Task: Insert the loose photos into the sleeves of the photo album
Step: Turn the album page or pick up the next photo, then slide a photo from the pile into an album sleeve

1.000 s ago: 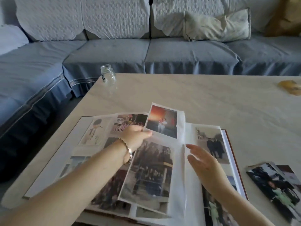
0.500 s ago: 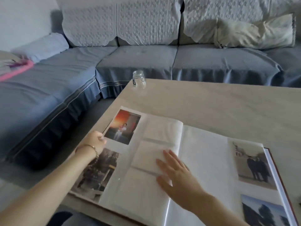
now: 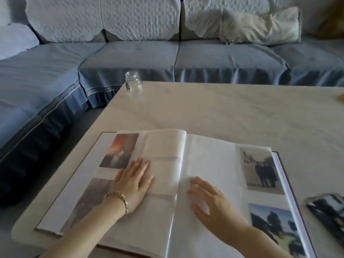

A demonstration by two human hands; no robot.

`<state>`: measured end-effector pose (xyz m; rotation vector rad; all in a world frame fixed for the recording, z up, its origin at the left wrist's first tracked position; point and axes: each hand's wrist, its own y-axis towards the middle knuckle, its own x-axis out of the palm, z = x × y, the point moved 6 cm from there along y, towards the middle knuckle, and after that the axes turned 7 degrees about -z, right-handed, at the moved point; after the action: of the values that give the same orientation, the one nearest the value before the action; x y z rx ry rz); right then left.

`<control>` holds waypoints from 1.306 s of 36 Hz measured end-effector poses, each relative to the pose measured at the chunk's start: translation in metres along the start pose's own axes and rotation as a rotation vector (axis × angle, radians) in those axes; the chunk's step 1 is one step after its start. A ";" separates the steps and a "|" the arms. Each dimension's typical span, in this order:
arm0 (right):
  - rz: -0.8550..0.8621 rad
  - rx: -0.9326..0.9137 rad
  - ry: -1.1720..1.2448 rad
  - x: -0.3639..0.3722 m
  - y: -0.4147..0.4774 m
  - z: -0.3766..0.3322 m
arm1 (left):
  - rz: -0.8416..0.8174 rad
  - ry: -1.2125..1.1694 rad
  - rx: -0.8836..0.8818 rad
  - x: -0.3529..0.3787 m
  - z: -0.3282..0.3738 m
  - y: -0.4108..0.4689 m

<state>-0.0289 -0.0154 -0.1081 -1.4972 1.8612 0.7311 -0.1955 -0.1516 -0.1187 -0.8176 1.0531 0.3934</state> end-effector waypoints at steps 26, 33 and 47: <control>-0.026 0.917 -0.447 -0.130 -0.185 0.166 | 0.072 -0.168 0.465 0.021 0.230 -0.021; 0.089 0.905 -0.592 -0.144 -0.184 0.152 | -0.019 -0.292 0.436 0.033 0.233 -0.022; 0.301 0.155 -0.272 -0.112 -0.152 0.074 | -0.347 -1.074 0.196 0.059 0.274 -0.031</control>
<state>0.1464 0.0805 -0.0750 -0.9792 1.9011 0.8596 0.0183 0.0301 -0.0912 -0.4727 -0.0561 0.3504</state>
